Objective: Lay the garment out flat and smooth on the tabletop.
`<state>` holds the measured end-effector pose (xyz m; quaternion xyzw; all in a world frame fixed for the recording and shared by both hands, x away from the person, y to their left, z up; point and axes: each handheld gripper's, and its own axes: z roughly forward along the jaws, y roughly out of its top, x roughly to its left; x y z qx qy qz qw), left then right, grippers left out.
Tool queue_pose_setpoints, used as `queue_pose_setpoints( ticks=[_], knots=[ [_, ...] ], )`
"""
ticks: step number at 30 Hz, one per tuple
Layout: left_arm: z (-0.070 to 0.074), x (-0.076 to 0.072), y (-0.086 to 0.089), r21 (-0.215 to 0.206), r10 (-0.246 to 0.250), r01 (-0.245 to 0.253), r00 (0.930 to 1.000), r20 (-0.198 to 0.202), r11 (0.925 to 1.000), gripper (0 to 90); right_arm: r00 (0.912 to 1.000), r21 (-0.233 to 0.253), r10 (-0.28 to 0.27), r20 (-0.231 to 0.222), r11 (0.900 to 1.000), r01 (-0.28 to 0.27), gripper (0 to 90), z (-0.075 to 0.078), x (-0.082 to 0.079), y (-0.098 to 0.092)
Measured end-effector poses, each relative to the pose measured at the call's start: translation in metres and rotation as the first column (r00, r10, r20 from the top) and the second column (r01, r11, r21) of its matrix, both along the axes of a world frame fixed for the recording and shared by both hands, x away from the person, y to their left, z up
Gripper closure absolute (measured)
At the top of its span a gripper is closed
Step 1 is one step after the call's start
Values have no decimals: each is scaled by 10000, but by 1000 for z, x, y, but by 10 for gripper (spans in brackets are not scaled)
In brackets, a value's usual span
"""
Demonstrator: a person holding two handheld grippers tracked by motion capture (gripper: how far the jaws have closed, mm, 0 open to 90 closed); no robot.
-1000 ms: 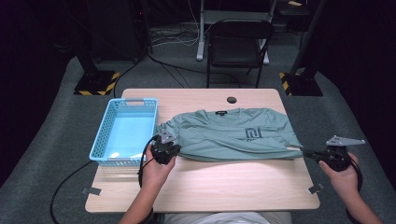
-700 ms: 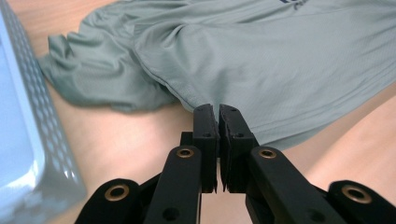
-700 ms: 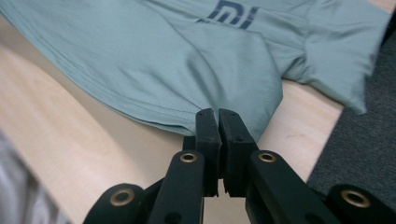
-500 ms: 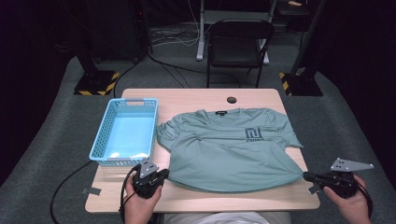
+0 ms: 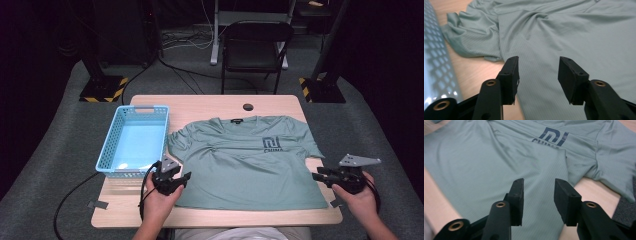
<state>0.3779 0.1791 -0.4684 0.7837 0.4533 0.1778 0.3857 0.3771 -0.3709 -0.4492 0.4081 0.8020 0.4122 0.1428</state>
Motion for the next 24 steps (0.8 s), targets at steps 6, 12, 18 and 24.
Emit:
queue_pose_setpoints(
  ticks=[6, 12, 18, 24],
  knots=[
    [-15, 36, -22, 560, -341, 347, 9994, -115, 9978, 491, 9994, -577, 79, -330, 9983, -98, 530, -23, 40, 18],
    [-29, 50, -39, 672, -799, 823, 9961, -383, 9943, 494, 9944, -1204, 362, -994, 9916, -481, 543, -44, 57, 34],
    [-42, 43, -40, 790, -893, 936, 9944, -562, 9925, 503, 9890, -2040, 943, -1140, 9720, -1162, 565, -53, 47, 39],
    [-45, 39, -41, 1066, -1011, 1092, 9917, -789, 9883, 496, 9894, -1868, 825, -1196, 9769, -1041, 559, -56, 40, 37]
  ],
)
